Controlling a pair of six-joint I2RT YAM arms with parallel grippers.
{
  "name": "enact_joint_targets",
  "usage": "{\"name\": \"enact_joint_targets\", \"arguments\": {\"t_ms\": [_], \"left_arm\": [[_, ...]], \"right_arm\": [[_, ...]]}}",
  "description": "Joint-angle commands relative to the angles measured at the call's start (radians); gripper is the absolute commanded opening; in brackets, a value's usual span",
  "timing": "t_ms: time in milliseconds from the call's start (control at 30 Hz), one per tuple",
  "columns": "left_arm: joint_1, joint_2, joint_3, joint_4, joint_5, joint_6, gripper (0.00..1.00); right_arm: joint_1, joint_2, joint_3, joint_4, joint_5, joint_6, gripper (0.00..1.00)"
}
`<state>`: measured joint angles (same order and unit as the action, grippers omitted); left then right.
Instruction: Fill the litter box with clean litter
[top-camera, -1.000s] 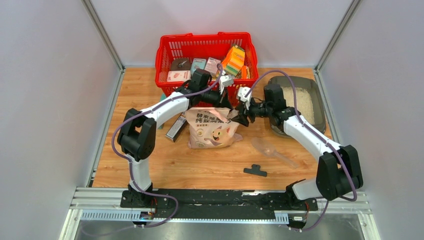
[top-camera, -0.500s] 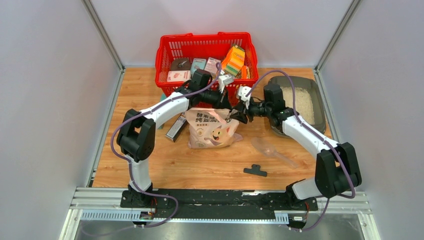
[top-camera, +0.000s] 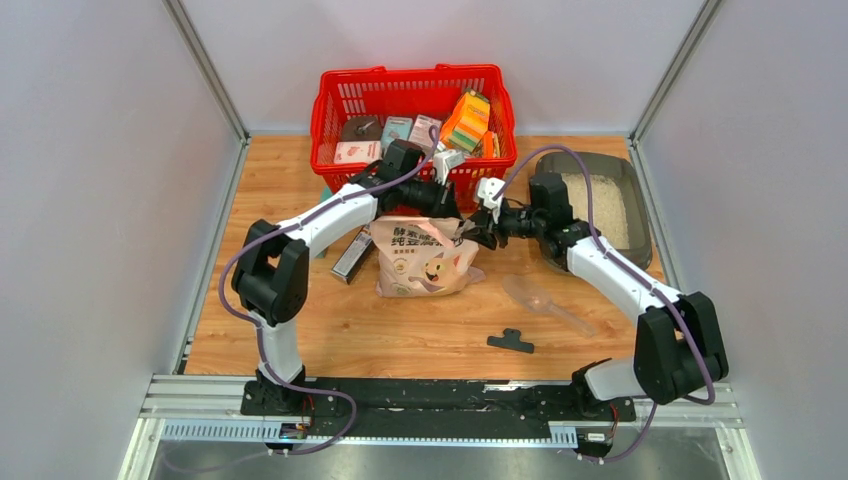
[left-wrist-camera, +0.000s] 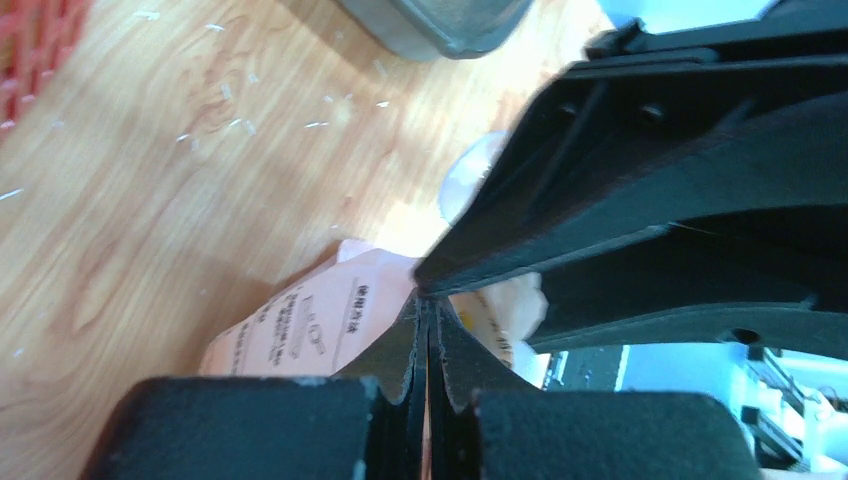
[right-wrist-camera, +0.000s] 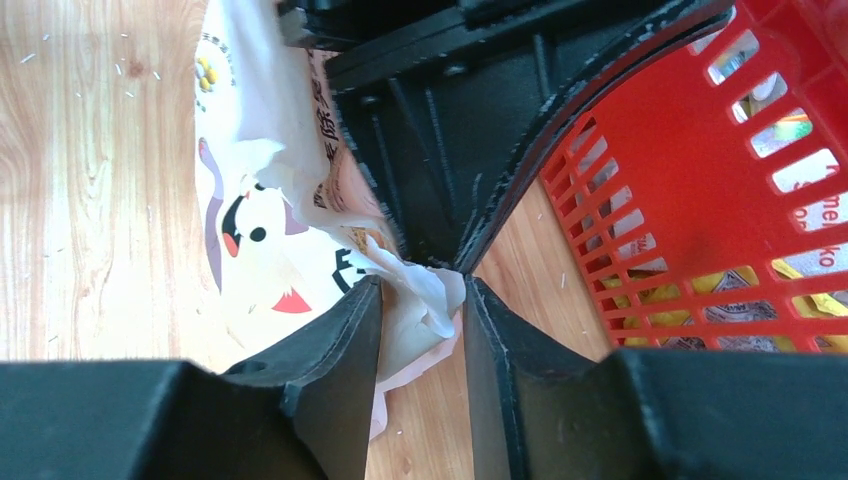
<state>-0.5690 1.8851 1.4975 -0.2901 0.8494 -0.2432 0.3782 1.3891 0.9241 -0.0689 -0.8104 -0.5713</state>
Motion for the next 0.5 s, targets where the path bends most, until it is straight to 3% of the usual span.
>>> {"name": "enact_joint_targets", "arguments": {"t_ms": [0, 200, 467], "left_arm": [[0.023, -0.07, 0.044, -0.061, -0.147, 0.059, 0.0], [0.057, -0.126, 0.064, -0.08, -0.199, 0.136, 0.0], [0.107, -0.139, 0.07, -0.106, -0.158, 0.176, 0.0]], "right_arm": [[0.018, -0.041, -0.001, 0.02, -0.073, -0.018, 0.38], [0.018, -0.001, 0.033, 0.026, -0.087, -0.002, 0.42], [0.005, 0.06, 0.091, 0.004, -0.113, 0.021, 0.45]]}}
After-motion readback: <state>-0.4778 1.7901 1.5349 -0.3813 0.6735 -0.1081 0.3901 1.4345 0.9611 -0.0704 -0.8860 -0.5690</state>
